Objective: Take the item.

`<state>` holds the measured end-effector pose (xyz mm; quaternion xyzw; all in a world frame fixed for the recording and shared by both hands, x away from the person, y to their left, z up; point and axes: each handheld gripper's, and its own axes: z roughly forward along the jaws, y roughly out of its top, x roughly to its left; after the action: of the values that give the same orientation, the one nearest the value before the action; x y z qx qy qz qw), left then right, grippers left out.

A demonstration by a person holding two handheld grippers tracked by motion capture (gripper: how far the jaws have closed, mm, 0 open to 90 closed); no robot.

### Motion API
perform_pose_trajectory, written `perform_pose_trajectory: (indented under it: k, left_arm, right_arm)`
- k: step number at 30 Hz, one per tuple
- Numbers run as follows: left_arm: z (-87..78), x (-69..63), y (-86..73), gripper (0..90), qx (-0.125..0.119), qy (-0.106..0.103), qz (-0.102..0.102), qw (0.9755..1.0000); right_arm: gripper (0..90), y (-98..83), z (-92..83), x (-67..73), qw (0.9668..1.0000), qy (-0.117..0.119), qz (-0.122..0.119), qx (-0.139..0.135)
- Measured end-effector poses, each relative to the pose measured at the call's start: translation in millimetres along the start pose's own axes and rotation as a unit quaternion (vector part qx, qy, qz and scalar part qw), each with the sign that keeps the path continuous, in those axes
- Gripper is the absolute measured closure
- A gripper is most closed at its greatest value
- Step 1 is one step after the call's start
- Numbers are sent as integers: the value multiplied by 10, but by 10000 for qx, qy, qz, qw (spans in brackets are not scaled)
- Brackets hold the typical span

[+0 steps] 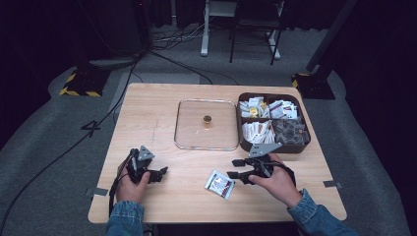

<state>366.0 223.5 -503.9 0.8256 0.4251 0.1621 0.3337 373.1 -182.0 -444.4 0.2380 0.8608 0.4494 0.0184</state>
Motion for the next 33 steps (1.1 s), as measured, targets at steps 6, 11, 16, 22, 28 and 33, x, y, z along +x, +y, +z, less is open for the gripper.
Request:
perform_pose_trajectory:
  k: [6, 11, 16, 22, 28, 33]
  left_arm:
    - [-50, 14, -49, 152, 20, -37, 44, 10000]
    - [-59, 16, -64, 151, -3, -62, 32, 10000]
    - [-69, 21, -73, 151, 9, -75, 67, 9999]
    - [-70, 24, -76, 150, -3, -84, 74, 9999]
    - [-64, 36, -71, 144, -4, -116, 72, 9999]
    - [-53, 48, -59, 142, 3, -128, 55, 9999]
  right_arm:
    - [440, 2, -296, -56, 9994, -271, -66, -192]
    - [415, -30, -507, -112, 9986, -406, -103, -320]
    - [400, -86, -695, -154, 9972, -640, -149, -349]
    - [374, -190, -856, -259, 9945, -1002, -114, -273]
    - [363, -323, -950, -351, 9906, -1363, 96, 55]
    - [347, -470, -1009, -456, 9862, -1625, 262, 194]
